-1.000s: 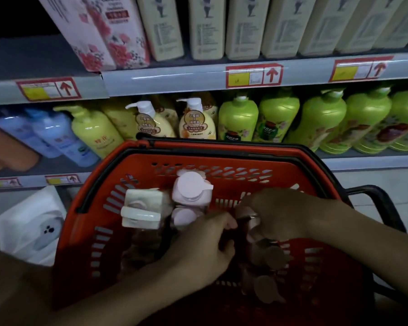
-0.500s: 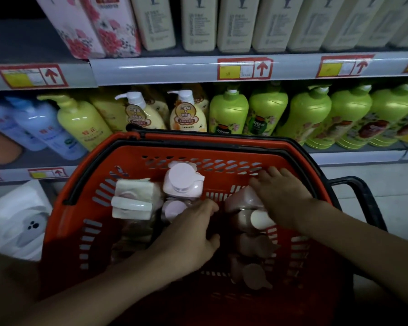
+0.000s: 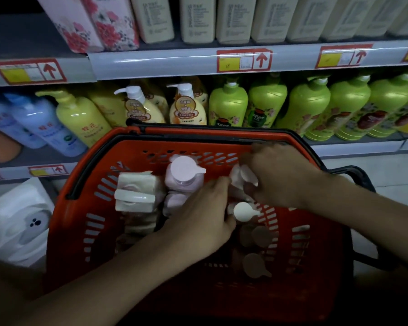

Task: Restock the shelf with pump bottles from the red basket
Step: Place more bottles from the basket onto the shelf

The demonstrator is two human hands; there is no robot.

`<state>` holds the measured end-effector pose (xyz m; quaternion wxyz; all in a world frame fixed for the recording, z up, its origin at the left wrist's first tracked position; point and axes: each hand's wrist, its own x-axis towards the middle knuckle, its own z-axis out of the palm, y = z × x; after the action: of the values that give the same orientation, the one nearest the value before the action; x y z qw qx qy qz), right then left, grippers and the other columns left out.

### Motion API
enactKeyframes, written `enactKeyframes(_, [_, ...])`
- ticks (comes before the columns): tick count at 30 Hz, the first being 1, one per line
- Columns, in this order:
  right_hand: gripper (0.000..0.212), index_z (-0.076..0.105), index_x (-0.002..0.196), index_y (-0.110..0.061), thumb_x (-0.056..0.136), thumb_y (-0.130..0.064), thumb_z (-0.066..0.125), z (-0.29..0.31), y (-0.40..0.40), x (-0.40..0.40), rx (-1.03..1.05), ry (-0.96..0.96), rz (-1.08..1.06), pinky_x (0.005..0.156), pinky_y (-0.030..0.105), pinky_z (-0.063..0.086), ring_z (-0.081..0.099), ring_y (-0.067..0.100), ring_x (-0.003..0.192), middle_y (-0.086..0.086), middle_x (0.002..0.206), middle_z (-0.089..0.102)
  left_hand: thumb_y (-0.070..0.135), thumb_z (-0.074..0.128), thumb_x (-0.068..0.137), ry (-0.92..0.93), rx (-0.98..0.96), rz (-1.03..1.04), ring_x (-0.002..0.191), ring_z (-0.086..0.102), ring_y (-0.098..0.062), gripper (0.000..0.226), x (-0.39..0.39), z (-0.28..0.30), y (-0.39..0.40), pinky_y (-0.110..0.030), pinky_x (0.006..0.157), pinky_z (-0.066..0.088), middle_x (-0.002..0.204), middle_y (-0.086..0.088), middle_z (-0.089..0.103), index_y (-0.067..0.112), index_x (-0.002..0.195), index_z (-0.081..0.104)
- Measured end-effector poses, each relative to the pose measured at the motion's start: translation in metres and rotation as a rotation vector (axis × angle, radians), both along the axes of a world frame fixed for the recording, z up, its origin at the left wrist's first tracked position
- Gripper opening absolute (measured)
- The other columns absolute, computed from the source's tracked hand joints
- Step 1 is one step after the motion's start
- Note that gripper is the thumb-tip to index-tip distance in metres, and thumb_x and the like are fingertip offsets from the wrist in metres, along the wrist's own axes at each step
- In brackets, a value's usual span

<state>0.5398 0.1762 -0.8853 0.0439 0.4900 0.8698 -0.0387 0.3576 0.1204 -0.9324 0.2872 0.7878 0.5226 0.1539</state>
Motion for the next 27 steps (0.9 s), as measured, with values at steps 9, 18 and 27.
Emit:
enactKeyframes(9, [0.053,0.072,0.078,0.001,0.083,-0.052,0.066,0.058,0.008,-0.021,-0.027,0.455,-0.484,0.055,0.029,0.045,0.066,0.031,0.067,0.020,0.069,0.069,0.030,0.081,0.079,-0.284,-0.025,0.200,0.117,0.062,-0.015,0.082,0.013,0.018,0.020,-0.027,0.083,0.050,0.128,0.005,0.065,0.027,0.146,0.034])
enactKeyframes(18, [0.039,0.063,0.091,-0.023,0.091,-0.062,0.058,0.081,0.005,0.007,-0.159,0.942,-0.593,0.061,0.031,0.047,0.063,0.011,0.058,-0.003,0.070,0.070,0.035,0.095,0.057,-0.617,-0.290,0.402,0.086,0.076,-0.007,0.067,-0.008,0.075,0.057,-0.027,0.070,0.062,0.102,0.004,0.078,0.028,0.115,0.062])
enactKeyframes(27, [0.046,0.067,0.125,-0.018,0.082,-0.035,0.077,0.067,-0.001,-0.017,-0.491,1.225,-0.345,0.097,0.043,0.059,0.072,0.013,0.111,-0.002,0.117,0.076,0.029,0.083,0.077,-0.932,-0.300,0.161,0.111,0.072,-0.021,0.049,-0.048,0.128,0.093,-0.037,0.097,0.055,0.117,-0.003,0.076,0.017,0.123,0.070])
